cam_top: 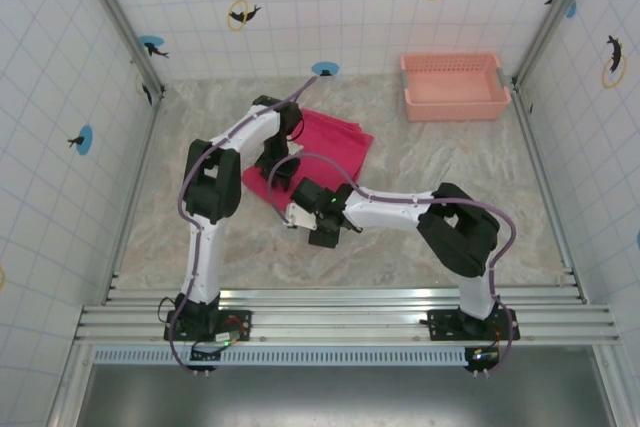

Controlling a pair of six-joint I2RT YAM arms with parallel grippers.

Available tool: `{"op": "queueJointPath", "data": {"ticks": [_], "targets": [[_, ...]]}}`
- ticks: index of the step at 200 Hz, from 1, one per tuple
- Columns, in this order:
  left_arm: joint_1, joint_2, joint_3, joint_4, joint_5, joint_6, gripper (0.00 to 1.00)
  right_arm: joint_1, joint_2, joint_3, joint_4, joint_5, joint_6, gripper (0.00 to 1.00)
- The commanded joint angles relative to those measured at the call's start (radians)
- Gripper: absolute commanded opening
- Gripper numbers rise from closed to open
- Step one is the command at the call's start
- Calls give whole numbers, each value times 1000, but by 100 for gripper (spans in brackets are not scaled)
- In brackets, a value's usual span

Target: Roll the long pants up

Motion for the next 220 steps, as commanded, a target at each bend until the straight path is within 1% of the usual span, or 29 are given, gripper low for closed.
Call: {"op": "queueJointPath", "data": {"ticks": [1,6,14,22,33,45,61,68,78,96,109,121,132,140,148,158,166,186,202,209,220], "targets": [[8,19,-38,31,15,34,35,1,70,25,67,99,-28,76],[8,16,-38,31,16,36,35,1,81,21,86,124,-31,76],[8,13,-41,32,22,37,35,-2,92,22,98,130,-41,76],[8,9,-44,33,25,39,35,-5,106,20,118,174,-44,75],[8,7,-48,29,31,48,35,-7,122,19,132,195,-82,74],[9,9,-49,20,34,59,35,-9,139,15,198,259,-110,73],[9,13,-48,9,30,76,35,-27,162,17,231,295,-130,72],[8,11,-48,6,29,82,35,-39,177,28,228,282,-140,72],[9,12,-45,-1,28,90,35,-56,205,55,209,293,-136,65],[7,12,-39,-12,25,98,35,-85,236,92,169,265,-128,52],[10,10,-35,-19,22,99,35,-105,244,117,146,223,-128,38],[12,3,-38,-20,24,99,35,-116,244,136,85,187,-132,25],[14,-7,-41,-18,29,98,35,-124,233,145,61,160,-129,17],[18,-14,-46,-17,34,98,35,-131,220,149,40,113,-135,16],[24,-20,-50,-14,43,98,35,-132,202,149,33,94,-137,14],[25,-28,-55,-12,50,99,35,-133,182,151,8,36,-157,15],[28,-35,-60,-12,52,98,35,-131,166,154,-6,13,-157,14],[34,-47,-61,-16,59,99,36,-132,142,190,-100,-80,-157,13],[37,-61,-63,-19,65,99,39,-132,128,229,-192,-168,-148,12],[37,-70,-63,-22,67,99,41,-133,123,246,-236,-227,-147,12],[39,-87,-63,-25,61,99,46,-133,115,275,-294,-293,-132,11]]}}
